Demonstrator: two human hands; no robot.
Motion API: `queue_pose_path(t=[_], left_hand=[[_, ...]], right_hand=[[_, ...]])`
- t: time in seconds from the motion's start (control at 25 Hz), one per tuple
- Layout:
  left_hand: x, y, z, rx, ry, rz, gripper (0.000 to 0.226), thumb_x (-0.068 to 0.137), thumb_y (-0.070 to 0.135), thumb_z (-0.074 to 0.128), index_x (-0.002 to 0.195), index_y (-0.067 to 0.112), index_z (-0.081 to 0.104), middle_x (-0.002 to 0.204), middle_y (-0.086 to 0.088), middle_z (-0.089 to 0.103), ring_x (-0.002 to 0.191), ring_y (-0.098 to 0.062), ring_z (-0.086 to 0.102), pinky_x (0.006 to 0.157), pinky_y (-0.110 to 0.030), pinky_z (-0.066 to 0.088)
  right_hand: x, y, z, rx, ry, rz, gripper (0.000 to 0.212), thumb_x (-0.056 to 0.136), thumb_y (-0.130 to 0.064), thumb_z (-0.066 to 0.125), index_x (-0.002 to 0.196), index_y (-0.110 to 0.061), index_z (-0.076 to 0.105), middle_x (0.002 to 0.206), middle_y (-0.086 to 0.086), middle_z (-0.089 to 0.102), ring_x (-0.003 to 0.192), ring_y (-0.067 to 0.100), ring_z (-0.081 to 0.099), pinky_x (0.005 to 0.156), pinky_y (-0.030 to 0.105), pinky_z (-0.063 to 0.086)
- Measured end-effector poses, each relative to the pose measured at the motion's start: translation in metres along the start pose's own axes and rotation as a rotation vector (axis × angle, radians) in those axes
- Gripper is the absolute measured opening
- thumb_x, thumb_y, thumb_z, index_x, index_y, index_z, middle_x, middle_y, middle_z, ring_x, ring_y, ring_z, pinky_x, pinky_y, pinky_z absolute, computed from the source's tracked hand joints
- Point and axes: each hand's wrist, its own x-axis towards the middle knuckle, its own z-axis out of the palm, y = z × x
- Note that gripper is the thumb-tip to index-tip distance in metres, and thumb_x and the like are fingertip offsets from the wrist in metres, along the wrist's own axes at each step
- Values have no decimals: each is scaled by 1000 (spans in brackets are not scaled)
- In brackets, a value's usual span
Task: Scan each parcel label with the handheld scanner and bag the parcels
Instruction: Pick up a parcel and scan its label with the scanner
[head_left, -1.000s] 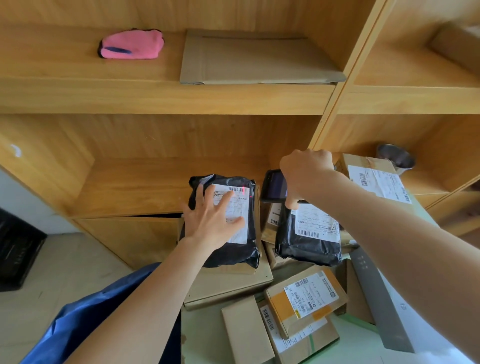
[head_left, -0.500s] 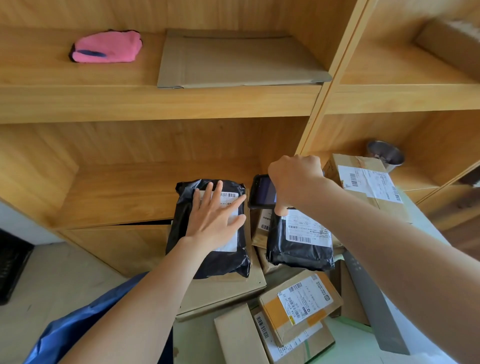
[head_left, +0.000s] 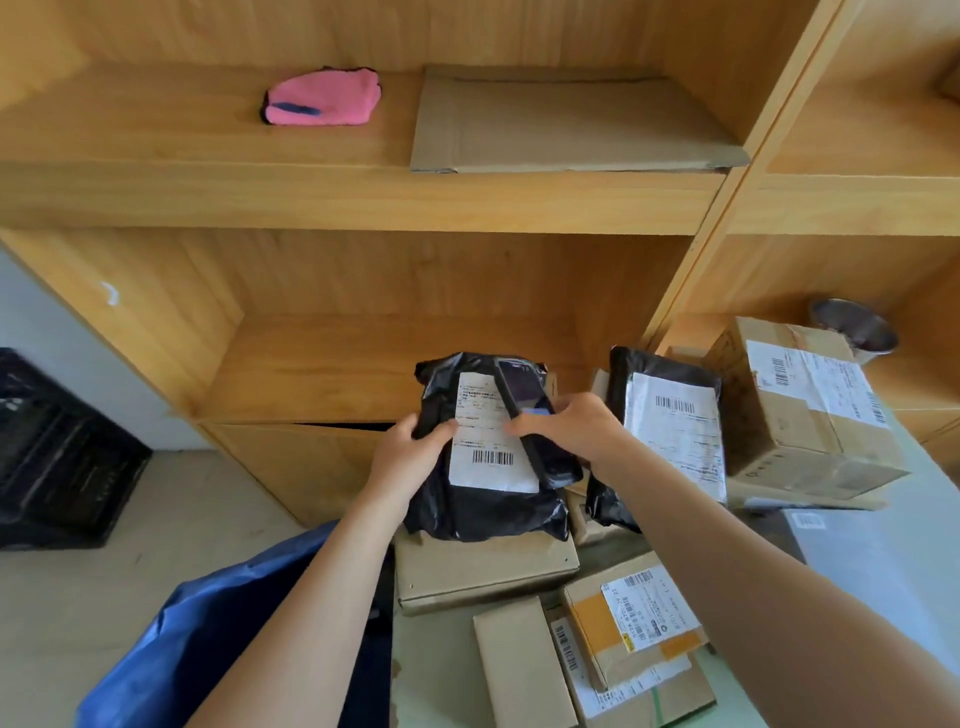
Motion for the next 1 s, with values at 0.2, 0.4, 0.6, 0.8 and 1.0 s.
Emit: queue_pose_path(t=[0.2, 0.4, 0.6, 0.8, 1.0], left_hand=[[-17, -8, -12, -175, 62, 44, 44, 84, 41, 75, 121, 33, 53, 106, 13, 66, 94, -9, 64, 75, -32, 53], [-34, -8, -54, -310, 115, 93, 50, 86, 30, 76, 127, 30, 47, 106, 11, 68, 92, -6, 66, 66, -24, 50], [-52, -50, -129, -413, 258, 38, 48, 86, 27, 75, 127, 25, 51, 110, 6, 69, 94, -10, 68, 68, -26, 51], [-73, -124, -200, -439, 405, -93, 50, 89, 22, 73, 132, 23, 49, 115, 1, 69, 91, -10, 67, 65, -24, 50], [-80, -205, -220, -368, 427, -273, 36, 91, 14, 68, 123, 14, 52, 110, -1, 67, 84, -7, 63, 60, -19, 46]], right_hand=[[-8, -13, 21, 82, -58, -19, 67, 56, -54, 91, 101, -8, 71, 100, 7, 77, 80, 19, 71, 68, 32, 59], [-27, -52, 49, 63, -133, -125, 43, 70, -47, 87, 95, -17, 69, 101, 5, 77, 94, 20, 72, 93, 43, 60], [-48, -82, 132, 63, -282, -156, 40, 75, -41, 86, 99, -12, 70, 93, 3, 76, 77, 17, 66, 61, 28, 51], [-63, -73, 245, -1, -466, -68, 41, 74, -37, 87, 103, -12, 72, 96, 1, 78, 81, 14, 71, 61, 30, 58], [-54, -18, 327, -85, -530, 89, 46, 69, -35, 88, 104, -8, 77, 101, 6, 80, 95, 23, 75, 92, 45, 59]])
